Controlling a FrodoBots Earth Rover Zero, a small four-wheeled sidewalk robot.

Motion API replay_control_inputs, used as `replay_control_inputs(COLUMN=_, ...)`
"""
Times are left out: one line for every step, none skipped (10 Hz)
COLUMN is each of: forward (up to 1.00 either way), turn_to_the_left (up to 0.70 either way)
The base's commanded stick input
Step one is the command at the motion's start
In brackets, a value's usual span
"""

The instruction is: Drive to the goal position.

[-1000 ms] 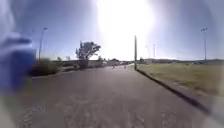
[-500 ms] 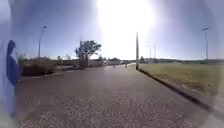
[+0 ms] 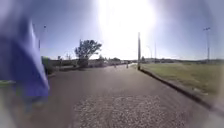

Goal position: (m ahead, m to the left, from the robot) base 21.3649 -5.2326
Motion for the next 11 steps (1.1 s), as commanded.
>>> replay_control_inputs(forward=0.85, turn_to_the_left=-0.34)
replay_control_inputs(forward=0.85, turn_to_the_left=0.00)
replay_control_inputs(forward=0.85, turn_to_the_left=0.00)
replay_control_inputs(forward=0.85, turn_to_the_left=0.00)
replay_control_inputs(forward=0.85, turn_to_the_left=0.00)
replay_control_inputs(forward=0.85, turn_to_the_left=0.00)
replay_control_inputs(forward=0.85, turn_to_the_left=0.00)
replay_control_inputs(forward=0.85, turn_to_the_left=0.00)
replay_control_inputs(forward=0.85, turn_to_the_left=0.00)
replay_control_inputs(forward=0.85, turn_to_the_left=0.00)
replay_control_inputs(forward=0.85, turn_to_the_left=0.00)
